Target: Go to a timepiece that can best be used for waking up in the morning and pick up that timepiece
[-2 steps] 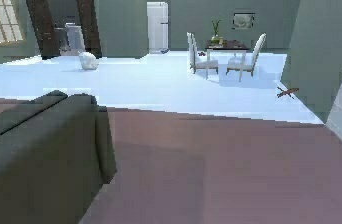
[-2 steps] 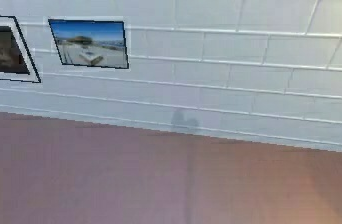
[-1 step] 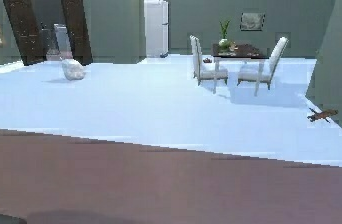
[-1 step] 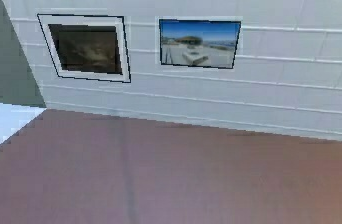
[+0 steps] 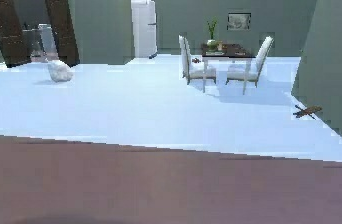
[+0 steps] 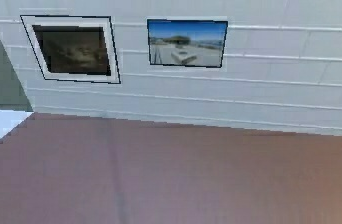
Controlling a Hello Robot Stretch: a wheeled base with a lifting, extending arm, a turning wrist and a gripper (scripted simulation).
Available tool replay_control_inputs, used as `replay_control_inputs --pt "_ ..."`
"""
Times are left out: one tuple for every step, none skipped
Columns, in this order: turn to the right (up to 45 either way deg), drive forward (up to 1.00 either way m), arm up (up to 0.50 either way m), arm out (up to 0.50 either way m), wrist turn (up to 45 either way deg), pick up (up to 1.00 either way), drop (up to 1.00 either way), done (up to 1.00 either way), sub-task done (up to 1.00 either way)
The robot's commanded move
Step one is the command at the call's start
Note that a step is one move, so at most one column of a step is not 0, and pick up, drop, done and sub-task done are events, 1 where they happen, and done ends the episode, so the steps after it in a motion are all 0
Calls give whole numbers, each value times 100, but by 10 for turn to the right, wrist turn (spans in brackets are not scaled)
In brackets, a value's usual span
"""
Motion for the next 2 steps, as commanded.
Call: replay_control_inputs --pt "0 60 0 0 0 0 0 0 0" --pt "-390 0 0 0 0 0 0 0 0"
